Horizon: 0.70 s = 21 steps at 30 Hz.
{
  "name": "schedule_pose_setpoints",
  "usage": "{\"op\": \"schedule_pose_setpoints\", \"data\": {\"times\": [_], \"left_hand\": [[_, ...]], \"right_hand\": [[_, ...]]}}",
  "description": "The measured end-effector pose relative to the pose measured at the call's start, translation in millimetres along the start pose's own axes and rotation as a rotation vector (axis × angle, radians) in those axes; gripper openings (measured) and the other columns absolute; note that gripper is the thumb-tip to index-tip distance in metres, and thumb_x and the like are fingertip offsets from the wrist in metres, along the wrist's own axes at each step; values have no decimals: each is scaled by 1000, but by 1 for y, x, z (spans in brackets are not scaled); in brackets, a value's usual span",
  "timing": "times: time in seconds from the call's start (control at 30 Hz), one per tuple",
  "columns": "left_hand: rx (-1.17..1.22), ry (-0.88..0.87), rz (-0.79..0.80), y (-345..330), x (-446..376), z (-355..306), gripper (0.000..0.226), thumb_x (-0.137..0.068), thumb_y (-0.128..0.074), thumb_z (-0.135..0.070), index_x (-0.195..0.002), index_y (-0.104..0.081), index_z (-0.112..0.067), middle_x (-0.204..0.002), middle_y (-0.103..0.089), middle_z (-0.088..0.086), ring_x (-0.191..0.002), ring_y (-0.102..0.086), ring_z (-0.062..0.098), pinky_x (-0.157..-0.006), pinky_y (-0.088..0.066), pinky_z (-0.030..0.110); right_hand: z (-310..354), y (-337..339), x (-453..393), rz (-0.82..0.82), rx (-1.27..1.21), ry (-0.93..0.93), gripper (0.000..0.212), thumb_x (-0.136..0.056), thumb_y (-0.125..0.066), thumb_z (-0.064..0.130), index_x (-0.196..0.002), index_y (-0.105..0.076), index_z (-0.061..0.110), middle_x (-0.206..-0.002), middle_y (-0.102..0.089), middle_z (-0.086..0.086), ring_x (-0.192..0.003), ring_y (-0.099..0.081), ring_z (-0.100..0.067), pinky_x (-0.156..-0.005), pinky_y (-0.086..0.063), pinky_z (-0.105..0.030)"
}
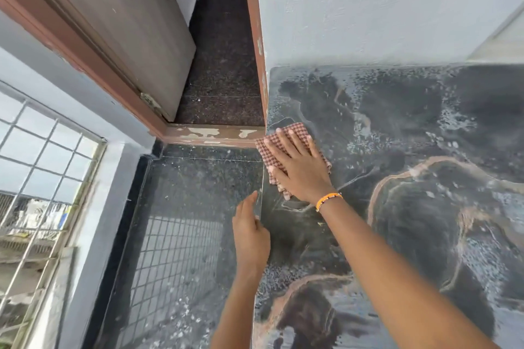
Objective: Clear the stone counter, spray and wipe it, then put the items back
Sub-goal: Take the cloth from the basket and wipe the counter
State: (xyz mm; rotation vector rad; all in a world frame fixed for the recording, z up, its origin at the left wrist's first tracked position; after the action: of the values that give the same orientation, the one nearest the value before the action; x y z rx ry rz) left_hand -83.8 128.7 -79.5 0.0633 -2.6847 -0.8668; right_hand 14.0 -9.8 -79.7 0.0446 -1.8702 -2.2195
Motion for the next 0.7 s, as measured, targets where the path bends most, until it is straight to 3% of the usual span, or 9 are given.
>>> {"op": "schedule_pose_setpoints", "data": {"times": [0.1,0.23,0.37,0.43,0.6,0.7], "left_hand": [[-22,-46,10,-6,-11,-16,53,-89,-38,9,-137,-39,-14,-138,-42,4,-130,-35,19,-104,-26,23],[25,-46,9,-15,-16,-25,50,-92,-42,3,-139,-36,-13,-140,-39,3,-131,-33,16,-106,-23,20],[24,-12,-57,-17,-19,-23,53,-90,-39,8,-138,-38,-13,-135,-43,2,-125,-38,17,-104,-29,22],[12,-16,-88,-16,-21,-20,54,-88,-38,11,-135,-42,-14,-131,-47,2,-120,-41,18,-99,-32,23],[-55,-49,-147,-8,-34,-17,55,-81,-42,16,-122,-56,-18,-114,-55,-8,-114,-47,23,-91,-33,24],[-145,-93,-148,-7,-45,-33,54,-82,-45,14,-126,-53,-17,-121,-55,-4,-115,-44,22,-90,-24,16]], "right_hand": [[-57,7,-4,-27,-12,-154,57,-95,-20,50,-148,-1,36,-159,6,3,-147,6,-19,-117,7,-45],[-128,14,36,-74,-69,-460,59,-95,-26,47,-148,-3,36,-160,3,2,-147,1,-22,-118,2,-48],[-113,7,87,-105,-125,-679,64,-89,-14,52,-149,-7,31,-159,3,-3,-147,2,-25,-118,2,-50],[-79,2,93,-107,-116,-596,66,-86,-11,53,-149,-10,30,-159,-1,-4,-146,-2,-27,-117,1,-50],[-1,-7,32,-47,-41,-96,58,-91,-28,48,-146,-20,31,-157,-18,-4,-144,-18,-29,-113,-5,-48],[3,4,-33,-24,-31,24,57,-93,-27,49,-147,-16,33,-159,-12,-1,-146,-9,-25,-117,2,-46]]}}
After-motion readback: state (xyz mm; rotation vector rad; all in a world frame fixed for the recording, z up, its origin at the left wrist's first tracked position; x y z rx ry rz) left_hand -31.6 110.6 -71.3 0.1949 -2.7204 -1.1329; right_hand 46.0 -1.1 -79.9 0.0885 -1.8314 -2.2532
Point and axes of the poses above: each hand's wrist, its own x-axis away from the middle knuckle, its own y-axis out of the back of the hand, z = x × y, the point moved 6 cm from there along -x, towards the middle knuckle
